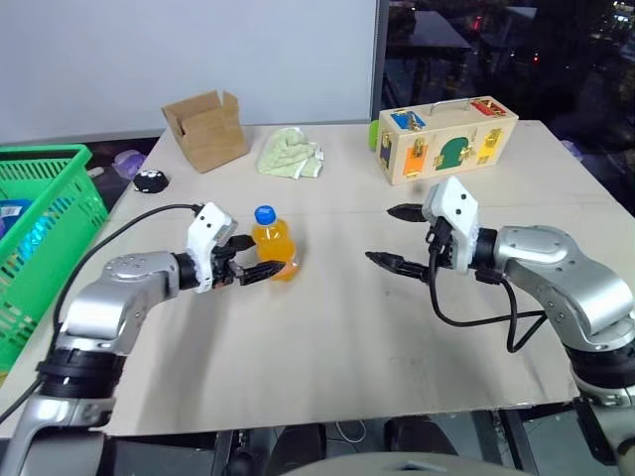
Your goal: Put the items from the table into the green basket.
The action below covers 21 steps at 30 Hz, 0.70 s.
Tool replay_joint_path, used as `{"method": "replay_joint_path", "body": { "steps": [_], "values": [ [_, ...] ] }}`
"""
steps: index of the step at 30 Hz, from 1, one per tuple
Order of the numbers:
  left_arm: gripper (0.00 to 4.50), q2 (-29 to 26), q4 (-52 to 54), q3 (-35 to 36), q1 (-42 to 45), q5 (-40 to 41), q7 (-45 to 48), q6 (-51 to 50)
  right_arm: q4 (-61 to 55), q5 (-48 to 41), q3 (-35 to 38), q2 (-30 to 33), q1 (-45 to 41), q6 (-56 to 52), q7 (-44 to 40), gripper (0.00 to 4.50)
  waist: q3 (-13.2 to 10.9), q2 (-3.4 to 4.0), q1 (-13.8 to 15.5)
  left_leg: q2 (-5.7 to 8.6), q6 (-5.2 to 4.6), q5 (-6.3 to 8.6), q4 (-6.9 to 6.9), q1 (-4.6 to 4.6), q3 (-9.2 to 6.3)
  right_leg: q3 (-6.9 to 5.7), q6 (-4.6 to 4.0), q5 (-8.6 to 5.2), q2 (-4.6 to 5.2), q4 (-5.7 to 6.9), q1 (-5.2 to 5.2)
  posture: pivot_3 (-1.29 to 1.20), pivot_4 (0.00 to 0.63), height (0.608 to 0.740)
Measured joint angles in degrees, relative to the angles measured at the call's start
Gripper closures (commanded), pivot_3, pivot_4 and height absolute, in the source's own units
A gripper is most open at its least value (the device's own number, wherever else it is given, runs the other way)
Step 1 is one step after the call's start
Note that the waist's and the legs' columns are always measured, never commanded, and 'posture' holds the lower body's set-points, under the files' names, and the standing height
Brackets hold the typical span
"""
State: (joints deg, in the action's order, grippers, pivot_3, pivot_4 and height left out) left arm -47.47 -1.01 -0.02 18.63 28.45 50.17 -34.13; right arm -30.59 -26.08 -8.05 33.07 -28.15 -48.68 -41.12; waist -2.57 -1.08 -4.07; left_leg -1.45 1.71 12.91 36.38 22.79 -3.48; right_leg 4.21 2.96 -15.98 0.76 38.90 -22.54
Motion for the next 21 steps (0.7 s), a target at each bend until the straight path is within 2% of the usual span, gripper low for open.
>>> {"method": "replay_joint_path", "body": {
  "steps": [5, 6, 7, 8, 9, 21],
  "values": [
    [0.05, 4.10, -6.37, -3.63, 4.95, -6.97, -0.40, 4.47, -1.91, -0.94, 0.52, 0.57, 1.02, -1.71, 1.81, 0.00, 0.00, 0.00, -1.78, 0.02, 0.00, 0.00, 0.01, 0.00, -0.03, 0.00, 0.01, 0.00, 0.02, 0.00, 0.01, -0.15, 0.000, 0.740],
    [0.56, 5.52, -7.92, -4.67, 5.95, -8.22, -0.36, 5.21, -2.55, -1.28, 0.59, 0.57, 1.05, -2.22, 2.16, 0.00, 0.01, -0.01, -2.00, 0.02, 0.00, 0.00, 0.00, 0.01, -0.07, -0.01, 0.01, 0.00, 0.01, 0.00, 0.02, -0.15, 0.000, 0.740],
    [0.80, 6.30, -8.56, -5.13, 6.02, -8.73, -0.23, 5.81, -2.93, -1.45, 0.60, 0.58, 1.06, -2.40, 2.44, 0.00, 0.01, -0.02, -2.28, 0.02, 0.00, 0.00, 0.01, 0.02, -0.07, -0.01, 0.01, 0.00, 0.02, 0.00, 0.02, -0.16, 0.000, 0.740],
    [1.32, 6.68, -8.89, -5.03, 6.04, -9.27, -0.18, 6.31, -3.25, -1.60, 0.62, 0.63, 1.13, -2.50, 2.73, 0.00, 0.01, -0.02, -2.77, 0.03, 0.00, 0.00, 0.01, 0.03, -0.09, -0.03, 0.02, 0.00, 0.03, 0.01, 0.01, -0.16, 0.000, 0.740],
    [1.49, 6.62, -8.94, -4.98, 6.05, -9.62, 0.10, 6.43, -3.49, -1.73, 0.69, 0.86, 1.24, -2.55, 2.86, 0.00, 0.02, -0.01, -3.09, 0.03, 0.00, 0.00, 0.00, 0.03, -0.10, -0.03, 0.02, 0.00, 0.04, 0.00, 0.02, -0.16, 0.000, 0.740],
    [1.48, 7.95, -6.46, -0.61, 3.91, -8.24, 0.85, 5.36, -4.18, -2.00, -0.10, 4.58, 2.26, -1.02, 0.75, 0.00, 0.01, -0.01, -3.25, 0.06, -0.01, 0.00, 0.01, 0.05, -0.19, -0.09, 0.03, -0.01, 0.08, 0.01, 0.02, -0.09, 0.000, 0.740]
  ]
}}
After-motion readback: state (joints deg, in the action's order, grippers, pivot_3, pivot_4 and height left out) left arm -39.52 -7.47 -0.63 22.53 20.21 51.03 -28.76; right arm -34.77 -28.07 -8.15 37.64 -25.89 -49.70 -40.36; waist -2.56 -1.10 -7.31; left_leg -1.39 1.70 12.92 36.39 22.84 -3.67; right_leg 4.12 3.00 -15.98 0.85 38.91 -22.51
